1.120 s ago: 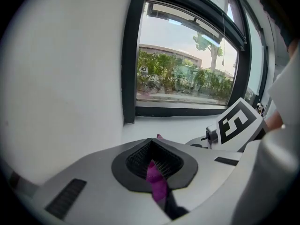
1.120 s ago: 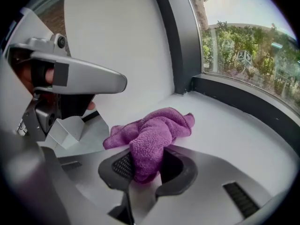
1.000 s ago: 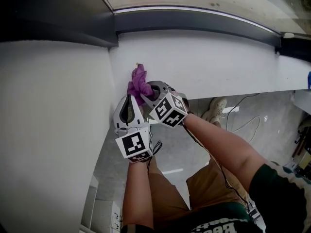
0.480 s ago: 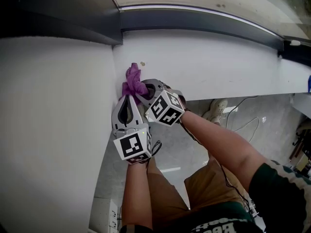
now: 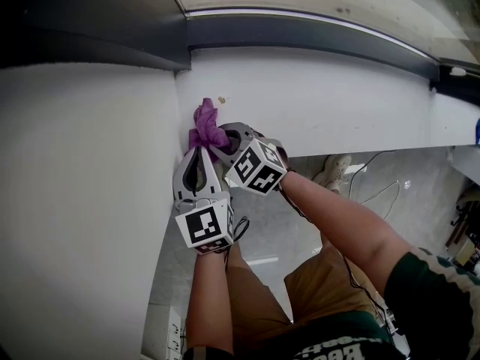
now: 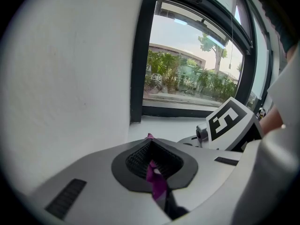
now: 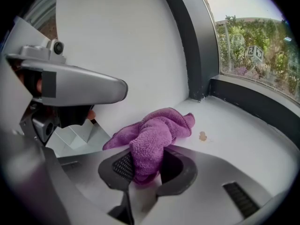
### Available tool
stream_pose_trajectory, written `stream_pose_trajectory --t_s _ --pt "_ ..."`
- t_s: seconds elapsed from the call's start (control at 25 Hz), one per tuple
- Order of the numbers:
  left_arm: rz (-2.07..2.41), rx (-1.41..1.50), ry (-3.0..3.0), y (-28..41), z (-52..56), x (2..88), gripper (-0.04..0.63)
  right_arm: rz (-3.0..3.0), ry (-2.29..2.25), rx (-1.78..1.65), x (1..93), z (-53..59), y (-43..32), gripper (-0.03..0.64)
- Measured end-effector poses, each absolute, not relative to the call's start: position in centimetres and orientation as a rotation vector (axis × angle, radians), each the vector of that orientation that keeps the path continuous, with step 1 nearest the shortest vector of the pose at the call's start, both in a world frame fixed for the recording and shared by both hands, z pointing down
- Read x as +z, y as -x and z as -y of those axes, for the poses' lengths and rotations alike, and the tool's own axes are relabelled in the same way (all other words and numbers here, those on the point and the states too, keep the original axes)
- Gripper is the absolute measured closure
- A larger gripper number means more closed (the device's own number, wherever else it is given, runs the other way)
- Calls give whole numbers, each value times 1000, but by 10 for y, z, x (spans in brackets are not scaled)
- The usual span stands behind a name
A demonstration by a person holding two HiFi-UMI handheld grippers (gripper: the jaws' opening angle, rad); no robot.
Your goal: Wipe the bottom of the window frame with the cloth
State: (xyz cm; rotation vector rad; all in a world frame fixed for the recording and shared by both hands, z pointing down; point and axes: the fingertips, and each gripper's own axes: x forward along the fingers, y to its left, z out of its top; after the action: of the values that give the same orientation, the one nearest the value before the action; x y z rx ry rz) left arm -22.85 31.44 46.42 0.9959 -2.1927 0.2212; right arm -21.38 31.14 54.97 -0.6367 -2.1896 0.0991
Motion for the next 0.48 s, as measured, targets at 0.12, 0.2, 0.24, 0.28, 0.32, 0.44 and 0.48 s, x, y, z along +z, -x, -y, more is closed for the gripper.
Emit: stream_pose_trajectory --t_s 0.12,0.2,0.24,0.28,0.32,0.44,0.48 --pt "2195 201 -997 230 -313 463 589 2204 617 107 547 -308 221 515" --pt "2200 188 -998 233 -312 463 589 2210 608 104 547 -304 227 515" --pt "2203 185 -997 234 -310 463 589 2213 607 98 546 -301 231 515" --pt "2207 182 -996 236 -309 462 589 2216 606 90 546 -299 235 515" --pt "2210 180 -996 239 -306 461 589 2220 606 79 546 -296 239 515" --pt "2221 169 -1000 248 -296 456 589 2232 605 44 545 -286 254 515" --pt "2227 160 -1002 252 -293 454 589 2237 605 31 544 -281 259 515"
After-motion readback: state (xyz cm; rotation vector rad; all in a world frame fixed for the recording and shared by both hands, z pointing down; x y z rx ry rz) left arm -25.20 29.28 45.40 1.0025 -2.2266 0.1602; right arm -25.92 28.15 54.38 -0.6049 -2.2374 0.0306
